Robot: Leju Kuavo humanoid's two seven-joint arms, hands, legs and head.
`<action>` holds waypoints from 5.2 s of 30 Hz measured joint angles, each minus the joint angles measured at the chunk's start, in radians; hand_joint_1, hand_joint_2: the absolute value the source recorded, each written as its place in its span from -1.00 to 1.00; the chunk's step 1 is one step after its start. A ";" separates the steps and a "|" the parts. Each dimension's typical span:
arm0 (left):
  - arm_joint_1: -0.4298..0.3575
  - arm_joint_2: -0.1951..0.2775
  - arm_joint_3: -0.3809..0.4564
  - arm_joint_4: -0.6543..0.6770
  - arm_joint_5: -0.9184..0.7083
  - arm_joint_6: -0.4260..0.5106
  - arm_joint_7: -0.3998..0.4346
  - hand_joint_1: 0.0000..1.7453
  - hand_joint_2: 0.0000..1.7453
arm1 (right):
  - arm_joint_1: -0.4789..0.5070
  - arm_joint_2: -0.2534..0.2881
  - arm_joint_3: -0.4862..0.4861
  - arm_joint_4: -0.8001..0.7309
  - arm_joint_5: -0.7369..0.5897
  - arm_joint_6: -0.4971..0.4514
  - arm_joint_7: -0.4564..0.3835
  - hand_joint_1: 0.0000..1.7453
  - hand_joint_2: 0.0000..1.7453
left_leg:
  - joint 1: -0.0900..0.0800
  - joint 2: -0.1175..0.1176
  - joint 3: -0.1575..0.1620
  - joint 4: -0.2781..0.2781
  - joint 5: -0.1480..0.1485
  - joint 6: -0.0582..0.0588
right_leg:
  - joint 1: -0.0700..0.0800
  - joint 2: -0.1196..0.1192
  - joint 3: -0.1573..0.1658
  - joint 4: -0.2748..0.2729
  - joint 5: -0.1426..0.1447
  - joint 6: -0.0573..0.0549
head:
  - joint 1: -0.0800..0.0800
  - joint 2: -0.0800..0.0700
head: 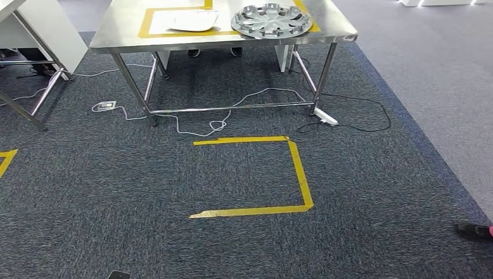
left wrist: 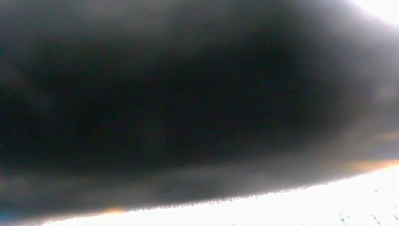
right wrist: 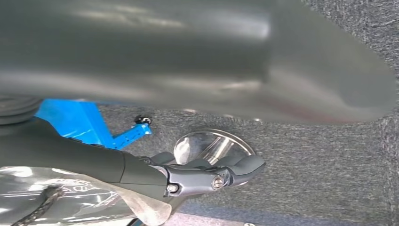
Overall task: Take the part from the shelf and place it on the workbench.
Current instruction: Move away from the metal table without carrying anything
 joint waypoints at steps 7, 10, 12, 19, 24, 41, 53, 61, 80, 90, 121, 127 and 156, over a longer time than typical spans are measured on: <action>-0.008 0.000 0.014 0.004 -0.010 0.005 -0.006 -1.00 -1.00 | -0.005 0.000 -0.008 0.003 0.043 -0.024 0.002 -1.00 -1.00 | 0.009 -0.007 -0.005 -0.030 0.030 0.027 | -0.005 0.002 -0.055 0.130 -0.085 0.024 | 0.004 0.000; -0.008 0.000 0.019 0.009 -0.011 0.006 -0.006 -1.00 -1.00 | -0.006 -0.001 -0.012 0.006 0.048 -0.027 0.003 -1.00 -1.00 | 0.011 -0.019 -0.015 -0.029 0.035 0.020 | -0.013 0.002 -0.128 0.296 -0.145 0.035 | 0.004 0.000; -0.010 0.000 0.021 0.012 -0.011 0.007 -0.006 -1.00 -1.00 | -0.006 -0.001 -0.014 0.008 0.049 -0.028 0.003 -1.00 -1.00 | 0.017 -0.036 -0.017 -0.023 0.036 0.011 | -0.022 0.008 -0.086 0.220 -0.090 0.045 | 0.004 0.000; -0.015 0.003 0.025 0.017 -0.011 0.008 -0.007 -1.00 -1.00 | -0.012 0.001 -0.023 0.014 0.049 -0.035 0.004 -1.00 -1.00 | 0.027 -0.091 -0.061 0.031 0.029 -0.037 | -0.031 0.051 0.011 0.026 -0.037 0.014 | 0.008 0.000; -0.016 0.003 0.026 0.020 -0.010 0.010 -0.006 -1.00 -1.00 | -0.012 0.001 -0.032 0.014 0.048 -0.037 0.004 -1.00 -1.00 | 0.030 -0.017 -0.165 0.288 -0.118 -0.048 | -0.020 -0.017 0.006 0.026 -0.034 -0.006 | -0.003 0.000; -0.015 0.001 0.017 0.024 0.021 0.010 0.005 -1.00 -1.00 | -0.028 -0.001 -0.055 0.019 0.049 -0.036 0.001 -1.00 -1.00 | 0.007 -0.022 -0.036 0.028 -0.004 0.014 | -0.009 0.001 -0.147 0.331 -0.157 0.023 | 0.007 0.000; -0.013 0.003 0.004 0.024 0.032 0.012 0.011 -1.00 -1.00 | -0.039 -0.001 -0.071 0.023 0.056 -0.035 -0.008 -1.00 -1.00 | 0.011 -0.031 -0.114 0.182 -0.091 -0.031 | -0.009 0.014 -0.016 0.025 -0.005 -0.026 | -0.006 0.000; -0.014 0.003 0.002 0.024 0.029 0.011 0.011 -1.00 -1.00 | -0.047 -0.001 -0.092 0.029 0.079 -0.035 -0.019 -1.00 -1.00 | 0.032 0.049 -0.043 0.059 -0.016 -0.047 | -0.004 -0.065 -0.010 0.029 -0.020 -0.006 | -0.006 0.000; -0.033 0.003 0.061 0.037 -0.053 0.010 -0.026 -1.00 -1.00 | -0.076 -0.004 -0.136 0.067 0.172 -0.070 -0.047 -1.00 -1.00 | 0.015 -0.119 -0.049 0.039 -0.009 -0.018 | -0.009 0.064 -0.037 0.045 -0.007 -0.010 | 0.004 0.000; -0.045 0.003 0.095 0.049 -0.091 0.012 -0.041 -1.00 -1.00 | -0.081 -0.001 -0.165 0.072 0.192 -0.055 -0.046 -1.00 -1.00 | 0.025 0.030 -0.086 0.140 -0.033 -0.048 | -0.005 -0.074 -0.015 0.037 -0.022 -0.022 | -0.007 0.000; -0.084 0.011 0.135 0.144 -0.094 0.027 -0.073 -1.00 -1.00 | -0.128 0.013 -0.313 0.118 0.012 0.168 -0.014 -1.00 -1.00 | 0.021 0.045 -0.072 0.112 -0.028 -0.045 | -0.009 -0.077 -0.021 0.045 -0.023 -0.019 | -0.002 0.000; -0.090 0.010 0.142 0.149 -0.096 0.026 -0.075 -1.00 -1.00 | -0.133 0.010 -0.308 0.134 0.019 0.168 -0.016 -1.00 -1.00 | 0.013 0.039 -0.038 0.026 -0.009 -0.016 | -0.007 -0.097 -0.014 0.064 -0.055 0.013 | 0.004 0.000; -0.099 0.011 0.165 0.156 -0.110 0.013 -0.065 -1.00 -1.00 | -0.135 -0.002 -0.275 0.196 0.065 0.118 -0.056 -1.00 -1.00 | 0.009 0.070 -0.048 0.039 -0.012 -0.024 | 0.002 -0.125 -0.007 0.049 -0.043 0.001 | -0.003 0.000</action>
